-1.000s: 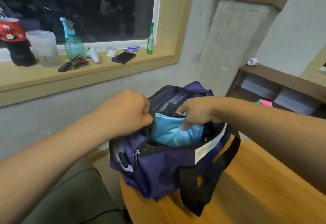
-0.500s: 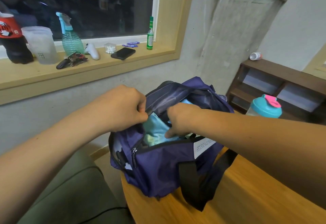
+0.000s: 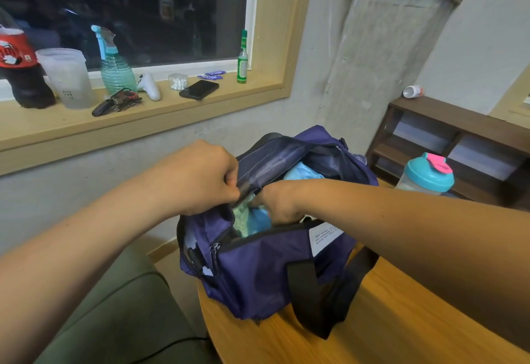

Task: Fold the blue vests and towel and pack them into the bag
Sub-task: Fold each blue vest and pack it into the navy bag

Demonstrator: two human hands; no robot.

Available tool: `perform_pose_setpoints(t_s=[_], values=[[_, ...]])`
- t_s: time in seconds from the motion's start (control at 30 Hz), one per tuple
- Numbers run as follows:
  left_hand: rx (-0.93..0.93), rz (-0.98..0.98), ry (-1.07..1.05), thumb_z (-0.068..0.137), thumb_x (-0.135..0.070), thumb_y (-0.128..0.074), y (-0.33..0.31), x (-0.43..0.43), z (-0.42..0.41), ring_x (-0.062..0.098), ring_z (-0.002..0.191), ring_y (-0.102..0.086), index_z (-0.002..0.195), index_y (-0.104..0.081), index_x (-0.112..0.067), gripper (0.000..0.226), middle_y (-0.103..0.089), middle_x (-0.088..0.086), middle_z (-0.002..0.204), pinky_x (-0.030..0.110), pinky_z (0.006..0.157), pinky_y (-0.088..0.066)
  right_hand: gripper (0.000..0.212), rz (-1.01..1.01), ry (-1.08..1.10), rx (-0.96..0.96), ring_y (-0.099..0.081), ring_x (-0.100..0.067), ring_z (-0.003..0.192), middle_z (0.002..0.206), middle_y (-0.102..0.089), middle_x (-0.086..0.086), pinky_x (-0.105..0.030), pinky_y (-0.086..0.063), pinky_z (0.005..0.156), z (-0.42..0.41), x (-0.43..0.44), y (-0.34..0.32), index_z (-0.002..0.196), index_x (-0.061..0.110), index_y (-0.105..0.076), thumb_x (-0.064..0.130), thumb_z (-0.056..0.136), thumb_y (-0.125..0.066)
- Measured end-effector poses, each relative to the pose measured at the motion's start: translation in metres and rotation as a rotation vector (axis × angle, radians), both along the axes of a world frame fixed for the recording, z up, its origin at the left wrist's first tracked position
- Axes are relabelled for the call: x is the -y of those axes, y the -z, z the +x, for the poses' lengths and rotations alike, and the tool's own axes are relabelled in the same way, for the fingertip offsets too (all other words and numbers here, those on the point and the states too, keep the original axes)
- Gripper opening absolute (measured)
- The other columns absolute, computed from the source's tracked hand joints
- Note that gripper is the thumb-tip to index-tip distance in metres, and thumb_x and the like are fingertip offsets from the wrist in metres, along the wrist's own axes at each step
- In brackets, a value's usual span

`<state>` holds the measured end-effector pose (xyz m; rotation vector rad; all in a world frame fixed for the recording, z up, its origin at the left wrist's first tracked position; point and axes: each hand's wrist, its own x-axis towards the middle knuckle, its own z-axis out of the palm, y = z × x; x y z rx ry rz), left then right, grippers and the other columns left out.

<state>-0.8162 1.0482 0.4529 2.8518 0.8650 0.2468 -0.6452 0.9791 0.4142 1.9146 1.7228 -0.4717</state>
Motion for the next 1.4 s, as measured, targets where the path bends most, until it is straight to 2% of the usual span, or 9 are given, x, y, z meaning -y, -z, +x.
perform_pose_setpoints(t_s=[0.07,0.13,0.27,0.37,0.5,0.7,0.93,1.1,1.4], values=[[-0.018,0.003,-0.008,0.081,-0.036,-0.074,-0.002,0.001,0.002,0.012,0.074,-0.064,0.068,-0.064,-0.028,0.018,-0.066,-0.01,0.067,0.033,0.07,-0.055,0.081,-0.032,-0.011,-0.042,-0.052,-0.023,0.103,0.14,-0.058,-0.001,-0.029,-0.046,0.078,0.001,0.001,-0.005,0.168,0.032,-0.023,0.014,0.1,-0.063],[-0.046,0.007,-0.007,0.082,-0.037,-0.074,-0.004,0.001,0.003,0.011,0.075,-0.063,0.07,-0.065,-0.028,0.017,-0.067,-0.01,0.069,0.032,0.069,-0.054,0.086,-0.044,-0.014,-0.057,-0.048,-0.023,0.105,0.116,-0.058,0.01,-0.026,-0.042,0.068,0.001,0.007,-0.01,0.17,0.03,-0.014,0.011,0.101,-0.063],[-0.08,-0.004,0.026,0.085,-0.043,-0.073,-0.01,0.002,0.006,0.01,0.076,-0.063,0.074,-0.066,-0.027,0.02,-0.066,-0.01,0.069,0.03,0.066,-0.047,0.083,-0.005,0.013,-0.135,-0.048,-0.024,0.141,0.163,-0.043,0.0,-0.025,-0.039,0.096,0.006,0.023,-0.038,0.17,0.029,-0.015,0.012,0.103,-0.061],[-0.043,-0.032,0.077,0.088,-0.048,-0.071,-0.015,0.003,0.015,0.007,0.075,-0.06,0.079,-0.067,-0.027,0.023,-0.065,-0.01,0.07,0.03,0.064,-0.041,0.071,0.159,0.101,-0.292,-0.066,-0.007,0.107,0.141,-0.064,0.002,-0.022,-0.054,0.092,0.022,0.039,-0.064,0.161,0.028,-0.042,0.005,0.099,-0.068],[0.08,-0.081,0.16,0.093,-0.043,-0.07,-0.028,0.022,0.039,-0.002,0.066,-0.052,0.088,-0.068,-0.027,0.017,-0.061,-0.013,0.07,0.016,0.058,-0.033,0.044,0.474,0.14,-0.301,-0.064,0.013,0.079,0.105,-0.078,0.009,-0.01,-0.05,0.074,0.036,0.09,-0.102,0.136,0.027,-0.066,0.006,0.098,-0.061],[0.209,-0.327,0.293,0.097,-0.035,-0.072,-0.036,0.09,0.091,0.002,0.051,-0.063,0.092,-0.07,-0.02,0.016,-0.073,-0.004,0.07,0.015,0.05,-0.043,0.024,0.658,0.274,-0.271,-0.072,-0.002,0.086,0.09,-0.078,0.011,-0.039,-0.058,0.09,0.043,0.211,-0.14,0.125,0.034,-0.069,0.03,0.101,-0.069],[0.168,-0.39,0.484,0.092,-0.045,-0.074,-0.022,0.195,0.151,0.01,0.084,-0.07,0.098,-0.067,-0.035,0.014,-0.073,-0.01,0.088,0.034,0.082,-0.056,0.02,0.791,0.562,-0.212,-0.074,-0.003,0.087,0.094,-0.078,0.01,-0.031,-0.059,0.085,0.039,0.374,-0.147,0.121,0.032,-0.071,0.027,0.102,-0.068],[0.139,-0.41,0.635,0.096,-0.042,-0.074,0.007,0.272,0.192,0.007,0.101,-0.062,0.123,-0.06,-0.033,0.032,-0.062,-0.015,0.112,0.034,0.091,-0.057,0.018,0.808,0.744,-0.16,-0.074,-0.002,0.09,0.095,-0.078,0.011,-0.037,-0.061,0.089,0.039,0.474,-0.133,0.119,0.031,-0.071,0.026,0.103,-0.067],[-0.016,-0.404,0.72,0.095,-0.043,-0.074,0.093,0.374,0.251,0.011,0.114,-0.06,0.134,-0.059,-0.034,0.043,-0.06,-0.007,0.136,0.034,0.097,-0.052,0.015,0.846,1.033,-0.072,-0.073,-0.002,0.093,0.097,-0.078,0.014,-0.038,-0.059,0.094,0.039,0.61,-0.108,0.111,0.038,-0.073,0.029,0.099,-0.07]])
